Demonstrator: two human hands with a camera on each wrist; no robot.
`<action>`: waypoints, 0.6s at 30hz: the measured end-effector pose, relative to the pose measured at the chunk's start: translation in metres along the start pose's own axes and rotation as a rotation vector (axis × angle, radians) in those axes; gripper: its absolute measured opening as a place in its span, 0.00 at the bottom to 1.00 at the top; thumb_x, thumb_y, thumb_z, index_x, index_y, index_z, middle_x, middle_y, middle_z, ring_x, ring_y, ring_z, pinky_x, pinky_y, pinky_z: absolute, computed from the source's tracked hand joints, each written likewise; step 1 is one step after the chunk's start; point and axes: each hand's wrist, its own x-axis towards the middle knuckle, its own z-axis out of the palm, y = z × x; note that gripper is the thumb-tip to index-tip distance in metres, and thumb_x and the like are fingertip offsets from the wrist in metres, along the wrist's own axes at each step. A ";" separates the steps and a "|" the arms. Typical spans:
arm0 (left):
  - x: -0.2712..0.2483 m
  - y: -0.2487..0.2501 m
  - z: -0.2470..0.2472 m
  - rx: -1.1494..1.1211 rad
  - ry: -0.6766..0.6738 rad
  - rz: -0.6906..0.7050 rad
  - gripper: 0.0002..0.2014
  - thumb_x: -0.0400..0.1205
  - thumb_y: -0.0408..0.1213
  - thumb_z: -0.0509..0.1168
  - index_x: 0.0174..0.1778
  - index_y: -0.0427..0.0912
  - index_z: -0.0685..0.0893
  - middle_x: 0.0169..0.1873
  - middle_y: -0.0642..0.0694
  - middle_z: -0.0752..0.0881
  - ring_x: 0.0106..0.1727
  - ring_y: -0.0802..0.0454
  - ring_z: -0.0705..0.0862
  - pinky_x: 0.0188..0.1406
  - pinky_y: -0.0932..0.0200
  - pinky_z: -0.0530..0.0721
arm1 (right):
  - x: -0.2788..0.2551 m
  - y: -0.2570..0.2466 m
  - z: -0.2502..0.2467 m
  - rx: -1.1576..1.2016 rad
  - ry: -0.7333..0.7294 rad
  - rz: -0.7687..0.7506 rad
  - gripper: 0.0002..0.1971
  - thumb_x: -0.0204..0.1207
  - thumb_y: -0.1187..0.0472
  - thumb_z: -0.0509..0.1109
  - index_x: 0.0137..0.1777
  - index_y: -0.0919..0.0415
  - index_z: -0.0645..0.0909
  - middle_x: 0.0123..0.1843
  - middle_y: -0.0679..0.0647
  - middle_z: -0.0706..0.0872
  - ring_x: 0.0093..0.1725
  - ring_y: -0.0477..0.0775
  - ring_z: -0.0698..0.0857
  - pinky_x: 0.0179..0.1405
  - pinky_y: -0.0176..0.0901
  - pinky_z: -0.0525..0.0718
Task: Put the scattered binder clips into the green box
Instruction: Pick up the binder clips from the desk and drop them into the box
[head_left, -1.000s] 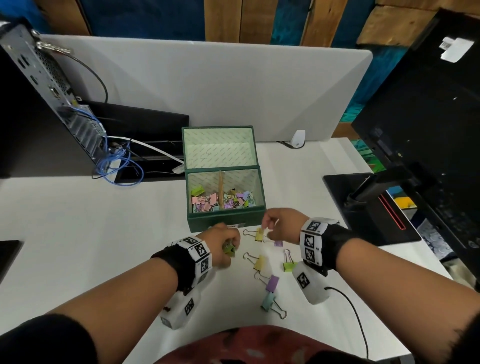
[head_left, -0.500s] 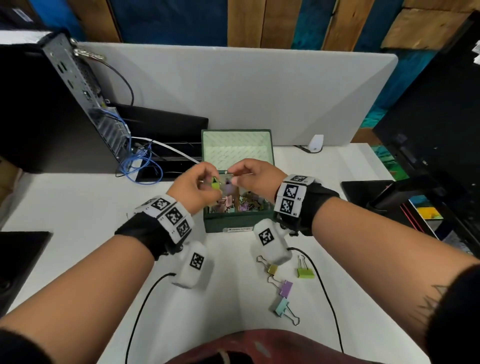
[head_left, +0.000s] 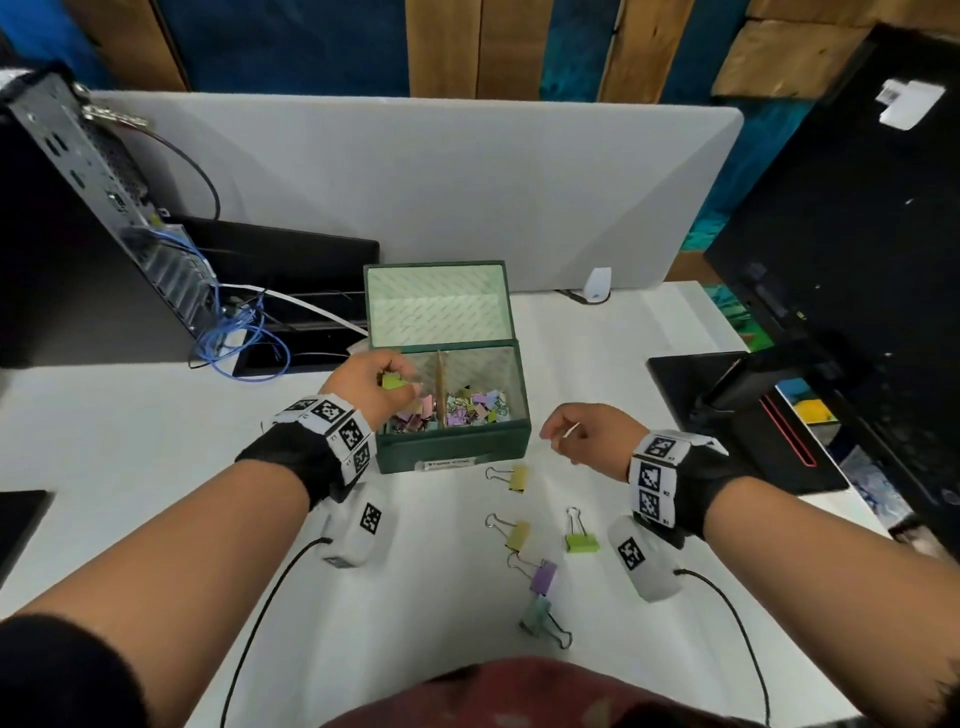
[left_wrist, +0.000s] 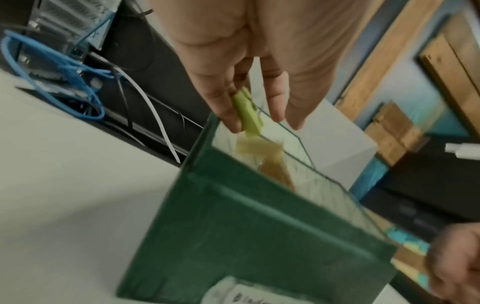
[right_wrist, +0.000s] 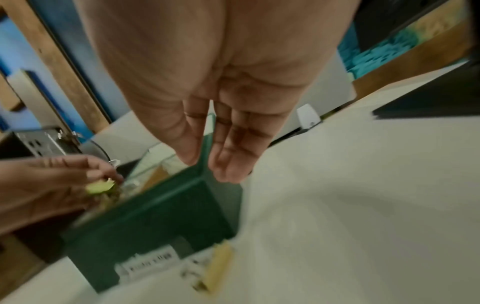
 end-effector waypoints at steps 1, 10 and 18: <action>-0.001 -0.001 0.001 0.006 -0.020 -0.011 0.05 0.74 0.43 0.71 0.39 0.56 0.80 0.50 0.52 0.81 0.52 0.53 0.80 0.53 0.57 0.78 | -0.002 0.007 0.001 -0.066 -0.026 0.014 0.09 0.74 0.67 0.65 0.46 0.53 0.83 0.45 0.49 0.84 0.42 0.51 0.81 0.49 0.40 0.79; -0.029 0.027 0.020 0.222 -0.340 0.278 0.06 0.77 0.40 0.69 0.49 0.51 0.84 0.47 0.55 0.79 0.51 0.55 0.82 0.58 0.57 0.82 | -0.009 0.026 0.016 -0.499 -0.324 -0.064 0.33 0.70 0.58 0.74 0.75 0.43 0.67 0.77 0.49 0.67 0.74 0.55 0.71 0.75 0.48 0.70; -0.052 0.027 0.067 0.560 -0.785 0.433 0.17 0.76 0.40 0.66 0.61 0.56 0.82 0.64 0.51 0.79 0.63 0.50 0.79 0.64 0.52 0.78 | -0.001 0.004 0.039 -0.812 -0.440 -0.160 0.37 0.74 0.68 0.60 0.77 0.35 0.58 0.84 0.42 0.53 0.81 0.56 0.58 0.76 0.55 0.69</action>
